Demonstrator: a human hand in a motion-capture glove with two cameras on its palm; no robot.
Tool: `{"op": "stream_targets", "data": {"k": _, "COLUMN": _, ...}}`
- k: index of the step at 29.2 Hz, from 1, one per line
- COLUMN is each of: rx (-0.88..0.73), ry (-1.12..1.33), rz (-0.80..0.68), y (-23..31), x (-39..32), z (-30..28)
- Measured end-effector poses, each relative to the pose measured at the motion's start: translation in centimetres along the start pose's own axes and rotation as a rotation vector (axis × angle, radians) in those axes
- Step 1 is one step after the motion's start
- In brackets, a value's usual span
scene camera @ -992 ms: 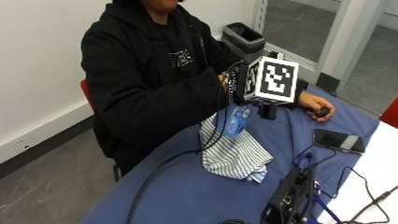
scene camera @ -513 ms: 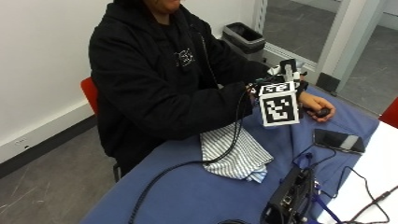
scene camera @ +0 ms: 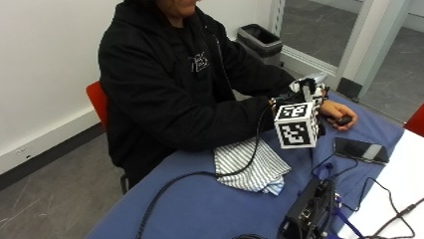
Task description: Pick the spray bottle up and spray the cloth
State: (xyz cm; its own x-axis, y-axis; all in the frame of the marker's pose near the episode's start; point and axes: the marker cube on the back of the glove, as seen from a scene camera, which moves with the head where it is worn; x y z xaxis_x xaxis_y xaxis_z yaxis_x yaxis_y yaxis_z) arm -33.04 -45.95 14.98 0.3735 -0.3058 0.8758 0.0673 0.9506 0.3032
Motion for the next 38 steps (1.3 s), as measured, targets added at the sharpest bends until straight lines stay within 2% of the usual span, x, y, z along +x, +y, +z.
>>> {"op": "stream_targets", "data": {"k": 6, "rx": -0.007, "ry": -0.011, "rz": 0.012, "y": 3.4, "x": 0.0, "z": -0.3}}
{"op": "stream_targets", "data": {"k": 16, "rx": 0.019, "ry": -0.005, "rz": -0.011, "y": 3.7, "x": -0.1, "z": -0.4}}
{"op": "stream_targets", "data": {"k": 23, "rx": -0.036, "ry": -0.023, "rz": 0.021, "y": 3.7, "x": 0.1, "z": -0.5}}
{"op": "stream_targets", "data": {"k": 27, "rx": -0.114, "ry": -0.041, "rz": 0.102, "y": 4.1, "x": -0.1, "z": -0.7}}
{"op": "stream_targets", "data": {"k": 32, "rx": -0.306, "ry": 0.022, "rz": 0.221, "y": 5.5, "x": -1.0, "z": -2.7}}
{"op": "stream_targets", "data": {"k": 38, "rx": -0.38, "ry": 0.17, "rz": 0.153, "y": 6.8, "x": -3.4, "z": -8.0}}
